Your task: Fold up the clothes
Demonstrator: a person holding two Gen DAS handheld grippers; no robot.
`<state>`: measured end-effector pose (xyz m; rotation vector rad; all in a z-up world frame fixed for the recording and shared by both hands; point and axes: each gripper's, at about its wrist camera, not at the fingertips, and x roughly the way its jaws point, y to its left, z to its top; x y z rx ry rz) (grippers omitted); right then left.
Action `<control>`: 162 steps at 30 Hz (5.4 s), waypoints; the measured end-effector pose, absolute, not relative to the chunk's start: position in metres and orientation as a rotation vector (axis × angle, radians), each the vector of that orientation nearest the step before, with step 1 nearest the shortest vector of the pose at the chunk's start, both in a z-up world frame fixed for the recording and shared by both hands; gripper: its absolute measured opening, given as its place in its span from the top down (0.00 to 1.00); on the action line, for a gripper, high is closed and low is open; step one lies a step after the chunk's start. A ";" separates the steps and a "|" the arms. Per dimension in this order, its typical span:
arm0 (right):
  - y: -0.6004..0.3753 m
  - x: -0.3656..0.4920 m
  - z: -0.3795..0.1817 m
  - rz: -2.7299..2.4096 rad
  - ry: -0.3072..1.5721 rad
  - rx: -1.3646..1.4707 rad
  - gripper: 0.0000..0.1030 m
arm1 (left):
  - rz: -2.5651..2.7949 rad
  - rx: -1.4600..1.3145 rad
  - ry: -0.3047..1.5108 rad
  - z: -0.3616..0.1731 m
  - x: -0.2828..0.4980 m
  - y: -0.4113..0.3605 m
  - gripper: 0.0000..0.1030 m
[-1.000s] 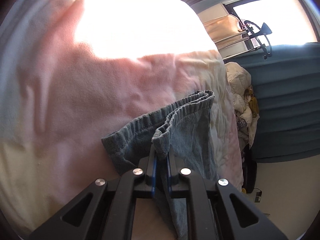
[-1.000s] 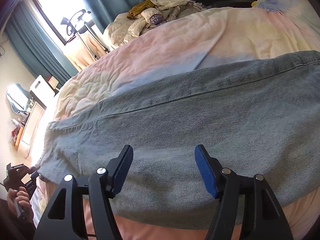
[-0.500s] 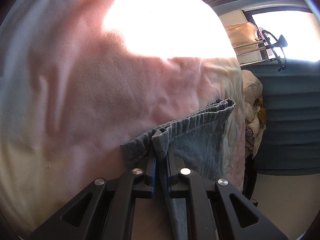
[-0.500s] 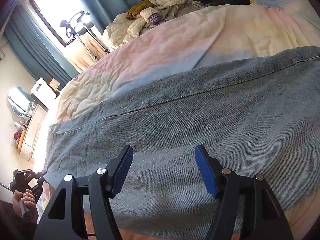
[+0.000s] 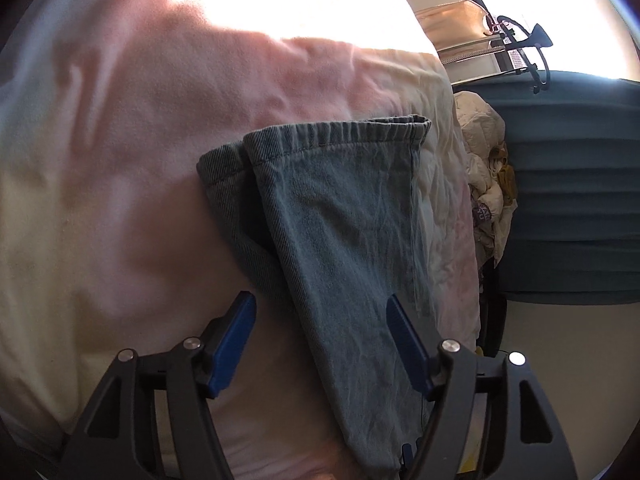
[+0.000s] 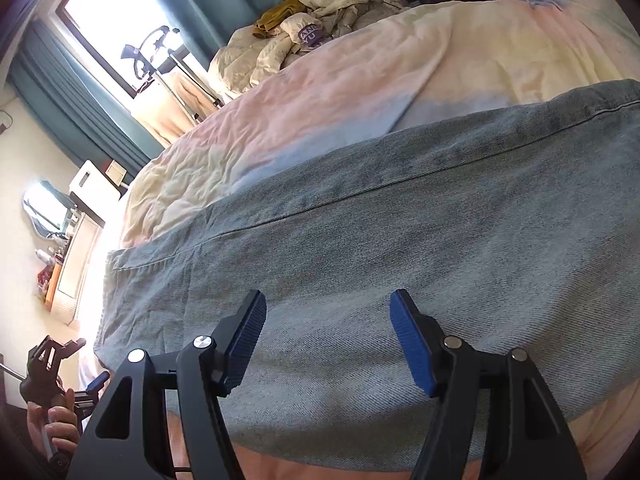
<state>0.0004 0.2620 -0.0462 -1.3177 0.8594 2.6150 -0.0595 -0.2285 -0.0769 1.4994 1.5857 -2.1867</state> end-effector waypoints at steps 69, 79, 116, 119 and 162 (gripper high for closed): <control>0.388 0.063 -0.037 2.366 1.349 -0.867 0.33 | -3.128 1.589 -0.106 -0.048 -0.023 0.132 0.82; 0.371 0.054 -0.036 2.455 1.382 -0.923 0.33 | -3.240 1.600 -0.202 -0.005 0.002 0.115 0.73; 0.280 -0.036 -0.081 2.623 0.900 -1.496 0.32 | -3.572 1.428 0.206 0.047 0.011 0.034 0.73; 0.274 -0.035 -0.077 2.657 0.885 -1.499 0.34 | -3.488 1.482 0.303 0.037 -0.004 0.023 0.73; 0.362 0.040 -0.035 2.355 1.082 -1.285 0.47 | -3.176 1.669 0.297 -0.025 -0.052 0.025 0.73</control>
